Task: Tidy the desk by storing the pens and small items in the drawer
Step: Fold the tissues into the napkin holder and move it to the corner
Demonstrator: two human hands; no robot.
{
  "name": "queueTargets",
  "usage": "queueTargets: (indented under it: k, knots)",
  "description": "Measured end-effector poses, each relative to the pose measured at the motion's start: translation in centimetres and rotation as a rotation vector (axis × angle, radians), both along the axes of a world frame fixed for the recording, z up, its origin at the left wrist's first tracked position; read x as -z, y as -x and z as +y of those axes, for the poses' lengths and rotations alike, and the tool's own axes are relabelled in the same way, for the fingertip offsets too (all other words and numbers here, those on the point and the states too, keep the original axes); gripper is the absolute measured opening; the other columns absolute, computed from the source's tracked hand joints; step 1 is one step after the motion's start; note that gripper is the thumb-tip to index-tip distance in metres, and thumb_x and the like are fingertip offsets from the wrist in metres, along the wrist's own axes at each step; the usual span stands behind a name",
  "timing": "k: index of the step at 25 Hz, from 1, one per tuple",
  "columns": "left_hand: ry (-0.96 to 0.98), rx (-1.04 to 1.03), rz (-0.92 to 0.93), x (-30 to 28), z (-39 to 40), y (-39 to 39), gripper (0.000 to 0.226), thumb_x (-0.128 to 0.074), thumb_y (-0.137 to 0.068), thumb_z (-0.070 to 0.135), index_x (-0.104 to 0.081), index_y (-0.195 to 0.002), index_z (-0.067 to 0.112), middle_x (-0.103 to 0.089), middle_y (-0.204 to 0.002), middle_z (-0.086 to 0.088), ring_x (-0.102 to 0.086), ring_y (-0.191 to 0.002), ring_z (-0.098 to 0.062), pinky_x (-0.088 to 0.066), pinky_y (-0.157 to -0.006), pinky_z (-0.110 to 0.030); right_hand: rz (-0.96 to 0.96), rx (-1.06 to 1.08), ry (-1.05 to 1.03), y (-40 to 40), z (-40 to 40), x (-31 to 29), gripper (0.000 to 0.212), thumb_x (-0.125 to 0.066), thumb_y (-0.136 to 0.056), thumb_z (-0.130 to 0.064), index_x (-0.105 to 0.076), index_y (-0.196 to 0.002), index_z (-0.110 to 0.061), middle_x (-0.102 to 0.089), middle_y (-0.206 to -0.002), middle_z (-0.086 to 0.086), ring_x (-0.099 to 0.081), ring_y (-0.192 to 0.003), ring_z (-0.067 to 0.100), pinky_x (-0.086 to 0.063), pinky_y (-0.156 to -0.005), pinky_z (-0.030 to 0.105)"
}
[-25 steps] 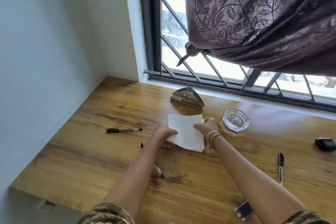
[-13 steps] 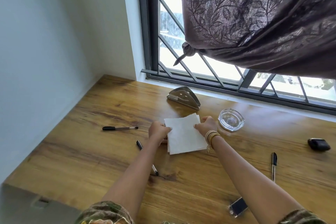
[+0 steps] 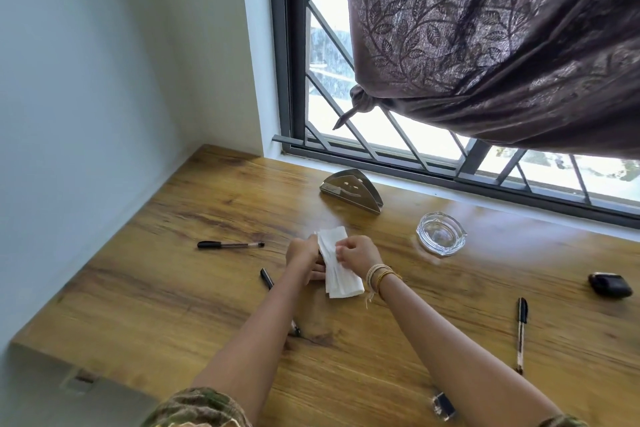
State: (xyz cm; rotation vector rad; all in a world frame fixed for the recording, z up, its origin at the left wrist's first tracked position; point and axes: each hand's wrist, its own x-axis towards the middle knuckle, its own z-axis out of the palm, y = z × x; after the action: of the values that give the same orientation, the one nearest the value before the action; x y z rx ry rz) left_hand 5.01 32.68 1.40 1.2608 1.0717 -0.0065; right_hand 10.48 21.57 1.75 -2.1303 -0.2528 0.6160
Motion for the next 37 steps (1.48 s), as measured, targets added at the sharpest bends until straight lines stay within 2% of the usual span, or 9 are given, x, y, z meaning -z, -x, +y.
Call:
queueTargets:
  k: [5, 10, 15, 18, 20, 24, 27, 31, 37]
  knots:
    - [-0.068, 0.061, 0.027, 0.2, -0.1, -0.1, 0.018, -0.069, -0.082, 0.003, -0.065, -0.1, -0.001, -0.069, -0.094, -0.019, -0.07, -0.077, -0.031, -0.058, -0.052, -0.035, -0.125, 0.007, -0.077, 0.3, -1.1, -0.6, 0.024, -0.065, -0.082, -0.007, -0.071, -0.105, -0.009, -0.072, -0.097, 0.006, -0.067, -0.093, 0.02, -0.055, -0.091, 0.04]
    - [0.078, -0.089, -0.083, -0.3, -0.7, -0.9, 0.007, -0.062, -0.083, -0.005, -0.06, -0.087, 0.0, -0.066, -0.077, -0.019, -0.066, -0.06, -0.025, -0.049, -0.036, -0.025, -0.372, -0.394, 0.132, 2.1, -3.2, -0.3, 0.081, -0.074, -0.068, -0.043, -0.044, -0.137, -0.014, -0.051, -0.126, 0.001, -0.05, -0.115, 0.017, -0.047, -0.099, 0.034]
    - [0.145, -0.059, -0.126, -0.6, -1.2, -1.0, 0.008, -0.061, -0.087, 0.005, -0.057, -0.093, 0.002, -0.068, -0.083, -0.019, -0.069, -0.061, -0.028, -0.054, -0.042, -0.028, -0.645, -0.256, 0.203, 2.0, -5.1, 1.2, 0.05, -0.052, -0.075, 0.003, -0.062, -0.122, -0.011, -0.066, -0.119, 0.006, -0.065, -0.102, 0.027, -0.054, -0.08, 0.036]
    - [0.032, -0.116, -0.155, -0.1, -0.8, -0.9, 0.015, -0.053, -0.091, 0.021, -0.057, -0.092, 0.007, -0.069, -0.086, -0.015, -0.07, -0.073, -0.032, -0.06, -0.063, -0.041, -0.513, -0.068, 0.009, 1.1, -5.6, 1.4, 0.034, -0.052, -0.073, 0.008, -0.073, -0.091, -0.012, -0.071, -0.081, 0.003, -0.062, -0.072, 0.017, -0.047, -0.062, 0.028]
    - [-0.125, -0.192, -0.204, 0.2, -0.4, -0.9, 0.022, -0.047, -0.093, 0.021, -0.058, -0.102, 0.005, -0.064, -0.085, -0.013, -0.065, -0.08, -0.032, -0.056, -0.073, -0.046, -0.234, 0.056, -0.128, 0.0, -5.4, 1.1, 0.025, -0.051, -0.07, 0.01, -0.062, -0.067, -0.012, -0.054, -0.062, 0.001, -0.046, -0.06, 0.016, -0.034, -0.054, 0.027]
    - [-0.461, -0.018, -0.199, 0.5, 0.5, -0.8, 0.028, -0.049, -0.095, 0.023, -0.066, -0.107, 0.004, -0.067, -0.091, -0.012, -0.061, -0.085, -0.03, -0.042, -0.067, -0.033, 0.174, 0.002, -0.083, -2.0, -4.9, 0.7, 0.015, -0.054, -0.074, 0.01, -0.058, -0.078, -0.004, -0.052, -0.079, 0.014, -0.048, -0.076, 0.025, -0.036, -0.067, 0.036]
    - [-0.581, 0.236, -0.101, 0.9, 1.1, -0.7, 0.025, -0.056, -0.088, 0.015, -0.067, -0.109, 0.013, -0.069, -0.097, -0.005, -0.058, -0.077, -0.015, -0.043, -0.06, -0.025, -0.012, -0.08, 0.217, -2.3, -4.3, 0.7, 0.021, -0.06, -0.075, -0.008, -0.061, -0.096, -0.008, -0.06, -0.09, 0.009, -0.058, -0.085, 0.025, -0.045, -0.07, 0.03]
    - [-0.637, 0.301, 0.012, 0.3, 2.3, -1.9, 0.028, -0.053, -0.085, 0.008, -0.067, -0.109, 0.014, -0.069, -0.107, -0.007, -0.062, -0.095, -0.021, -0.047, -0.072, -0.027, -0.173, -0.174, 0.491, -3.6, -3.6, -0.8, 0.044, -0.067, -0.07, -0.038, -0.055, -0.107, -0.017, -0.061, -0.103, 0.003, -0.058, -0.09, 0.02, -0.05, -0.07, 0.03]
    - [-0.722, 0.358, -0.001, -2.0, 4.6, -5.8, 0.028, -0.052, -0.089, 0.009, -0.065, -0.113, 0.012, -0.069, -0.109, -0.009, -0.063, -0.088, -0.019, -0.049, -0.069, -0.027, -0.491, 0.051, 0.333, -10.0, -1.0, -3.3, 0.059, -0.074, -0.078, -0.032, -0.051, -0.123, -0.003, -0.058, -0.118, 0.015, -0.055, -0.112, 0.031, -0.048, -0.095, 0.036]
